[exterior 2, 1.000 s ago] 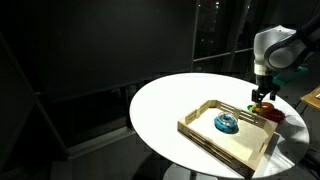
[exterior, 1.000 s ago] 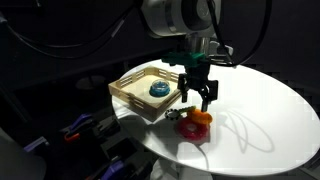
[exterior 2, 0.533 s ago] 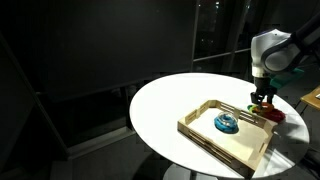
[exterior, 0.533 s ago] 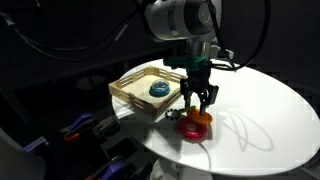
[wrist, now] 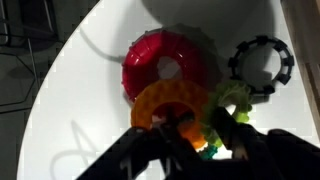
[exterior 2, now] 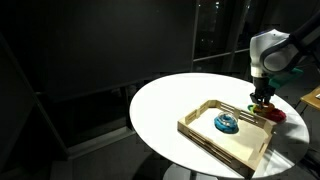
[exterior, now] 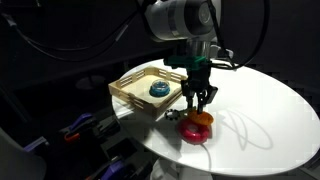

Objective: Put the green object inside the box

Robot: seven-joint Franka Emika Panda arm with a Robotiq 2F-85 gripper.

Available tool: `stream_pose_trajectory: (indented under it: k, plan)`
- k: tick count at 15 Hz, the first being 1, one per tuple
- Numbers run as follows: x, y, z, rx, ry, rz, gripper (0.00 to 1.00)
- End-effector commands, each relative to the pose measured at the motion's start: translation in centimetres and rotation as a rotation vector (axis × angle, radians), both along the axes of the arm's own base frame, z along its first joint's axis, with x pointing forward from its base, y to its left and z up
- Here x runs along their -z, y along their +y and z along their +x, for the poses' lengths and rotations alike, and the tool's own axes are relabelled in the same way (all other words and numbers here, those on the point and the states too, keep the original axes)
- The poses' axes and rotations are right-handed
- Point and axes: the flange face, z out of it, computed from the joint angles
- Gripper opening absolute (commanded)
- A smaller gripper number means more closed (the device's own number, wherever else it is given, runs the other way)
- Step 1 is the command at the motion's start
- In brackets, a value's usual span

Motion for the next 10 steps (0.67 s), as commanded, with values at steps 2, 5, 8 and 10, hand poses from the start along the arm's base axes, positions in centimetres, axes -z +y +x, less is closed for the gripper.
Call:
stream_pose_trajectory:
  k: [2,5,8,10]
  plan:
    - [-0.30,-0.10,0.66,0.007,0.003,-0.031,0.32]
    - [-0.29,-0.14,0.69,0.008,0.003,-0.030,0.14]
    - [-0.41,-0.19,0.73,0.010,0.001,-0.029,0.07]
    - [-0.80,-0.25,0.76,0.012,-0.005,-0.026,0.07]
